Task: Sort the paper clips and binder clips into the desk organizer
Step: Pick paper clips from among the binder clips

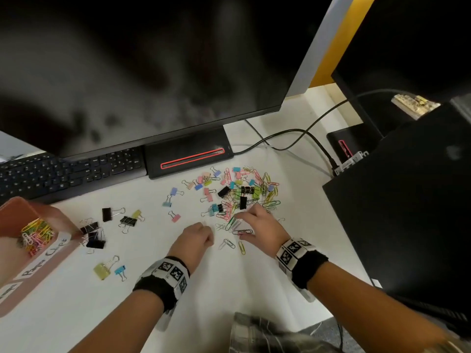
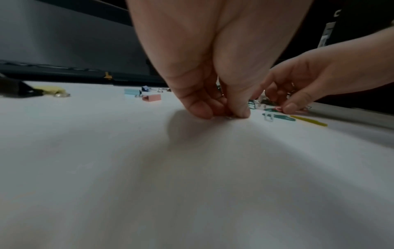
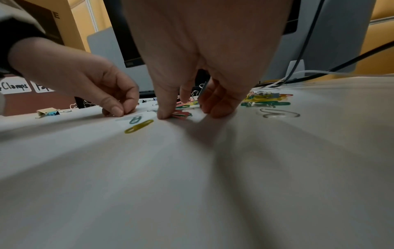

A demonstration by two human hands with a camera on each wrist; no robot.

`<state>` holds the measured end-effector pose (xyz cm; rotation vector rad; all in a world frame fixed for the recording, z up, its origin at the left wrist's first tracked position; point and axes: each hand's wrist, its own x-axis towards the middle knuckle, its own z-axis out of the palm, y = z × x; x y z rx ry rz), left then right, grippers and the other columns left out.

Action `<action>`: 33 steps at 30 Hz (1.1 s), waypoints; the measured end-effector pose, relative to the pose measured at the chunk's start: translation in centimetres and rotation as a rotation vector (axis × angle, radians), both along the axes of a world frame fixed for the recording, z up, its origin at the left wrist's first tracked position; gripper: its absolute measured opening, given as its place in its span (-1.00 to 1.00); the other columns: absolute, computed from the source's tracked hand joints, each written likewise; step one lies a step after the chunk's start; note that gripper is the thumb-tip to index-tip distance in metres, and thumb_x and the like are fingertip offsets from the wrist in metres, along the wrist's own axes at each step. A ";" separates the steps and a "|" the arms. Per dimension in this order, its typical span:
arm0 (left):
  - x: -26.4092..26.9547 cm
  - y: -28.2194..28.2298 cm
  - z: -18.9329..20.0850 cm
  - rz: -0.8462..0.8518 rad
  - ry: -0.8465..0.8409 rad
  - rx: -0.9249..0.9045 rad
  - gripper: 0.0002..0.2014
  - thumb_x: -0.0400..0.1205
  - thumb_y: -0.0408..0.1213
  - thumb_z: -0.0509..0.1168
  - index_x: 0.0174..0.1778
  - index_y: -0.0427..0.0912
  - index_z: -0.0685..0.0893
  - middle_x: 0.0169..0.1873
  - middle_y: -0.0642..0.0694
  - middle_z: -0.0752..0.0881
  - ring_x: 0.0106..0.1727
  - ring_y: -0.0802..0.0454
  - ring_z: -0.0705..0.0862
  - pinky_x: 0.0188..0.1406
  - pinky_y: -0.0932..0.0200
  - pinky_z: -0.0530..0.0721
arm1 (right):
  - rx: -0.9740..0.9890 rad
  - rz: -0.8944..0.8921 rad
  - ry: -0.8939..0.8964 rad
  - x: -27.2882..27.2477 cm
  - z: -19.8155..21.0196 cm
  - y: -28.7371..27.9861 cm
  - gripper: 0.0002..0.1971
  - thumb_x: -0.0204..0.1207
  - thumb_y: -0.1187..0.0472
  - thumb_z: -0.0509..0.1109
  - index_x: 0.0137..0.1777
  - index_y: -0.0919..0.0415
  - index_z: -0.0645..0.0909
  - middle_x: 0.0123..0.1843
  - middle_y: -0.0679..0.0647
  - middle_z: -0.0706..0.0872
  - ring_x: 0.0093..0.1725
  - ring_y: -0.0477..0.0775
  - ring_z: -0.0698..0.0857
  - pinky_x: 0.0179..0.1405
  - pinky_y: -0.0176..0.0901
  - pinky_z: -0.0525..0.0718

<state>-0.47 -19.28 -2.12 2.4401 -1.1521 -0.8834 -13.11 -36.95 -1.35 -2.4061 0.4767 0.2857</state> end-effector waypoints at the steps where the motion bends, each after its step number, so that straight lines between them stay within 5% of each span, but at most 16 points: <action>1: -0.1 0.3 0.0 0.019 -0.024 -0.021 -0.92 0.59 -0.26 0.29 -0.14 -0.20 0.58 -0.21 -0.02 0.52 -0.12 -0.01 0.52 -0.14 0.18 0.50 | -0.006 0.004 -0.012 0.3 -0.1 -0.1 -0.47 0.44 0.09 0.47 0.41 0.05 0.47 0.20 0.12 0.50 0.14 0.11 0.56 0.20 0.00 0.62; 4: -0.1 1.1 -0.2 0.084 -0.048 -0.087 -0.80 0.54 -0.14 0.37 -0.18 -0.22 0.62 -0.25 -0.01 0.51 -0.20 0.05 0.49 -0.26 0.37 0.38 | 0.014 0.032 -0.025 0.5 -0.1 -0.6 -0.48 0.44 0.10 0.48 0.40 0.06 0.47 0.25 0.08 0.50 0.19 0.07 0.54 0.26 -0.02 0.59; 7: 0.2 1.7 -0.3 0.084 0.040 -0.138 -0.85 0.49 -0.22 0.45 -0.12 -0.20 0.68 -0.19 0.04 0.52 -0.17 0.12 0.53 -0.16 0.58 0.33 | 0.042 0.115 0.010 0.0 -0.2 -1.4 -0.47 0.44 0.20 0.48 0.42 0.11 0.47 0.31 0.08 0.49 0.29 0.04 0.49 0.36 -0.13 0.51; 13: 0.1 1.6 -0.8 0.078 0.010 -0.118 -0.97 0.56 -0.35 0.33 -0.18 -0.20 0.68 -0.24 0.06 0.48 -0.14 0.08 0.50 -0.18 0.55 0.32 | -0.001 0.137 -0.015 0.6 -0.2 -1.2 -0.74 0.54 0.23 0.37 0.22 0.20 0.66 0.15 0.12 0.66 0.16 0.11 0.61 0.21 -0.08 0.59; 18: 0.0 1.4 -0.4 0.044 -0.016 -0.072 -0.91 0.60 -0.35 0.24 -0.01 -0.19 0.59 -0.17 -0.04 0.60 -0.06 -0.01 0.53 -0.03 0.18 0.50 | -0.012 0.154 0.069 1.6 0.1 -1.3 -0.83 0.55 0.19 0.35 0.07 0.21 0.67 0.03 0.13 0.68 0.02 0.12 0.63 0.07 -0.02 0.62; 23: 0.4 1.1 0.1 0.113 0.005 -0.128 -0.86 0.54 -0.30 0.35 -0.03 -0.16 0.55 -0.13 -0.04 0.54 -0.14 0.01 0.54 -0.12 0.25 0.48 | -0.015 0.115 0.044 1.4 -0.2 -1.6 -0.87 0.52 0.22 0.38 -0.01 0.25 0.67 0.04 0.13 0.62 -0.15 0.01 0.56 0.00 -0.08 0.65; 29: 1.3 0.7 -0.3 0.370 0.005 -0.173 -0.68 0.46 -0.27 0.47 0.09 -0.18 0.59 -0.03 -0.05 0.49 -0.09 0.04 0.53 0.04 0.22 0.50 | -0.001 0.187 0.003 2.1 -0.7 -0.9 -0.53 0.48 0.24 0.42 0.39 0.08 0.47 0.26 0.09 0.48 0.04 0.10 0.64 0.08 -0.05 0.68; 33: 1.6 0.5 -0.6 0.342 -0.025 -0.166 -0.86 0.50 -0.34 0.41 -0.05 -0.23 0.68 -0.12 -0.07 0.56 -0.12 0.04 0.54 -0.04 0.30 0.43 | -0.050 0.226 0.028 3.7 -0.6 -0.6 -0.71 0.56 0.22 0.33 0.28 0.15 0.58 0.18 0.13 0.54 0.03 0.15 0.65 0.08 0.04 0.70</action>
